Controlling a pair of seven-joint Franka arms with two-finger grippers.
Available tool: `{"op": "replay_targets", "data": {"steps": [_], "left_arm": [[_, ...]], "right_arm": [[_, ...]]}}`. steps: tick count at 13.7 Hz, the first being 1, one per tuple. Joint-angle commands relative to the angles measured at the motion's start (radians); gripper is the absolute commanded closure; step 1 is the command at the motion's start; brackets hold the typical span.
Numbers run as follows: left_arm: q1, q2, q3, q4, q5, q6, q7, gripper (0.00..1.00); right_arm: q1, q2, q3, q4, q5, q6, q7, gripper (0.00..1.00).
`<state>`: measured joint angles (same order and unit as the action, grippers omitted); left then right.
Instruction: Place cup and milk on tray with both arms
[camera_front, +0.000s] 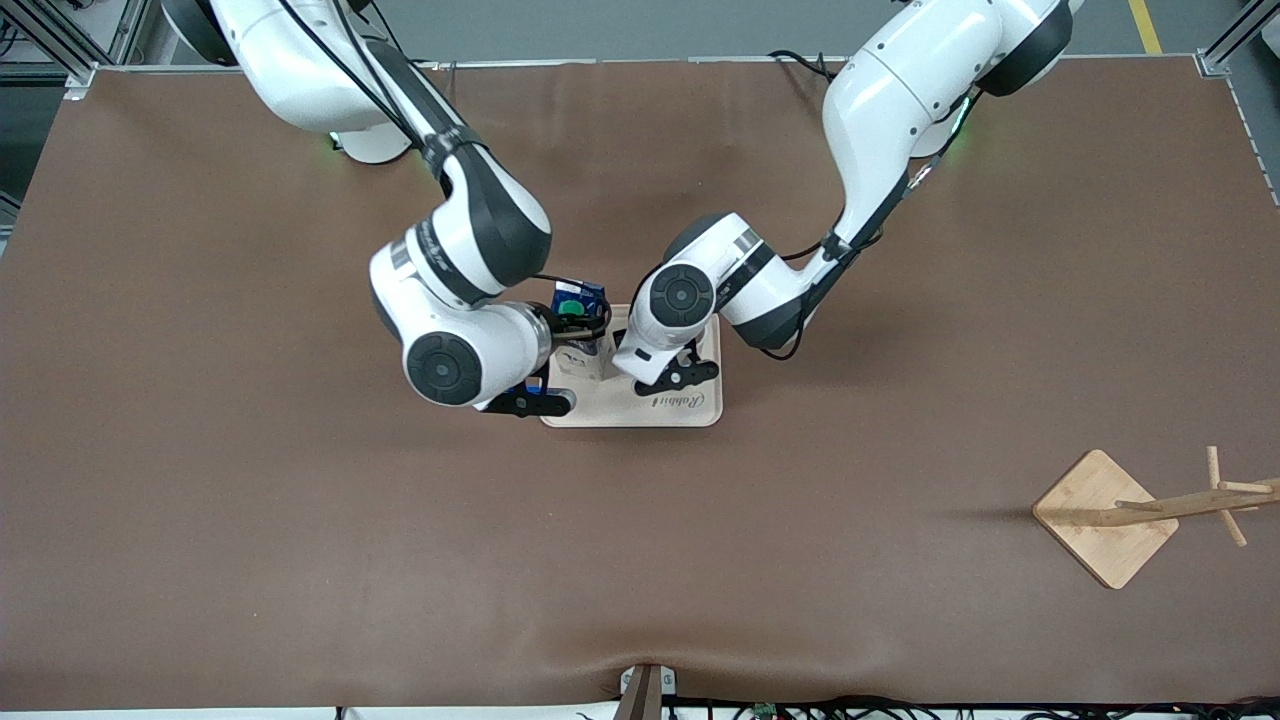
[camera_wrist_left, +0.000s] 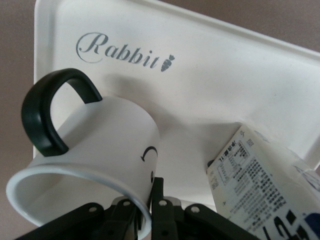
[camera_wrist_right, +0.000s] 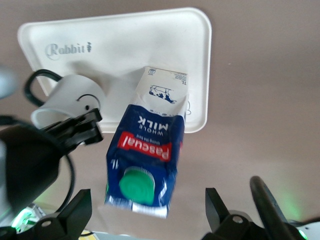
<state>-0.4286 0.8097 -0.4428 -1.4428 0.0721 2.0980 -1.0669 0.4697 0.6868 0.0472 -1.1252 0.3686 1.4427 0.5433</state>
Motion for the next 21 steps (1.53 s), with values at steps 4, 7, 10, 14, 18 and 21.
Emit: {"op": "replay_targets", "data": {"steps": [4,7,10,14,18,21], "left_arm": [[0.002,0.014,0.009,0.022,-0.012,-0.01,-0.007,0.0],[0.031,-0.023,0.004,0.042,-0.012,-0.082,-0.011,0.0],[0.054,-0.09,0.001,0.136,-0.006,-0.283,-0.01,0.0],[0.195,-0.28,0.003,0.137,-0.008,-0.41,0.002,0.0],[0.364,-0.421,0.013,0.136,0.024,-0.536,0.233,0.0],[0.497,-0.49,0.013,0.136,0.067,-0.576,0.404,0.0]], "right_arm": [[-0.163,-0.119,0.007,0.078,-0.02,-0.12,-0.006,0.0],[-0.249,-0.196,0.003,0.078,-0.075,-0.172,-0.008,0.0],[-0.261,-0.274,0.003,0.076,-0.285,-0.173,-0.118,0.0],[-0.301,-0.401,0.003,-0.072,-0.439,-0.176,-0.282,0.0],[-0.407,-0.62,0.005,-0.444,-0.439,0.023,-0.391,0.0],[-0.439,-0.811,-0.007,-0.759,-0.447,0.22,-0.407,0.0]]}}
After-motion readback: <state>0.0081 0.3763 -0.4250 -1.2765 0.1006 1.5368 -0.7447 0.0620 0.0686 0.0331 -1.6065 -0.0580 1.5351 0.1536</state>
